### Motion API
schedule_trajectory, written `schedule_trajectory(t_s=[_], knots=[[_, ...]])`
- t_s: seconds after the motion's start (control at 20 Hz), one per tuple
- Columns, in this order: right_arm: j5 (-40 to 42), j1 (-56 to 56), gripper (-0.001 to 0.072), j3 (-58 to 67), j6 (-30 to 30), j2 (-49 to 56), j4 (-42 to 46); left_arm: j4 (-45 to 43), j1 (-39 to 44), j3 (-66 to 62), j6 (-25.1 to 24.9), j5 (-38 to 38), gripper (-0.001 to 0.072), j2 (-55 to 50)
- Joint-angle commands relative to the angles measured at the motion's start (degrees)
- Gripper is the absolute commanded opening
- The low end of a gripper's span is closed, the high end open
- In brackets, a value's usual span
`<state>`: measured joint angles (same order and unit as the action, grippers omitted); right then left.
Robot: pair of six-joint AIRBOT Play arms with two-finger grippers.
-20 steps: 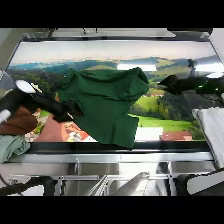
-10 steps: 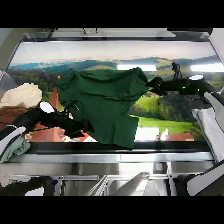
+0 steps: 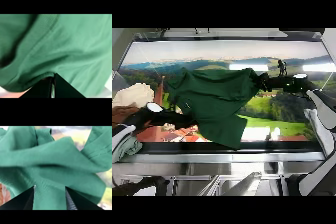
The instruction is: Fold the shirts.
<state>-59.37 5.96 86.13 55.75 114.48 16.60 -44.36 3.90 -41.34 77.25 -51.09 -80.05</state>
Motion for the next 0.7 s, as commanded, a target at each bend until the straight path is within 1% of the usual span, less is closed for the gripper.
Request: schedule_trajectory(t_s=[0.0,0.1,0.2,0.25,0.35,0.45,0.55,0.65], knots=[[-3.1,2.5,0.0421,0.4,0.0,-0.2,-1.0,-0.9,-10.7,-1.6,-1.3,-7.6,0.0013,7.4],[-6.1,4.5,0.0422,0.4,0.0,-0.8,-0.8,-3.7,-20.1,-4.0,-1.1,-11.4,0.0012,11.8],[-9.1,5.6,0.0422,0.4,0.1,-0.8,-0.1,-4.1,-27.3,-5.7,-1.9,-12.9,0.0012,14.6],[-9.7,5.2,0.0422,0.4,1.5,-0.8,2.6,-4.1,-29.6,-6.3,-2.9,-13.4,0.0012,15.3],[-9.7,3.1,0.0422,0.4,4.8,-0.7,8.7,-4.1,-32.1,-7.1,-4.3,-14.5,0.0013,15.1],[-9.2,0.0,0.0422,0.4,6.4,-0.5,13.0,-4.1,-32.8,-8.8,-5.7,-15.0,0.0013,13.3],[-8.1,-3.1,0.0422,0.4,8.0,-0.5,16.3,-4.0,-32.6,-11.0,-5.9,-15.0,0.0013,10.8],[-7.7,-5.7,0.0423,0.4,8.1,-0.3,17.7,-4.1,-31.8,-13.3,-5.9,-15.3,0.0013,8.0]])
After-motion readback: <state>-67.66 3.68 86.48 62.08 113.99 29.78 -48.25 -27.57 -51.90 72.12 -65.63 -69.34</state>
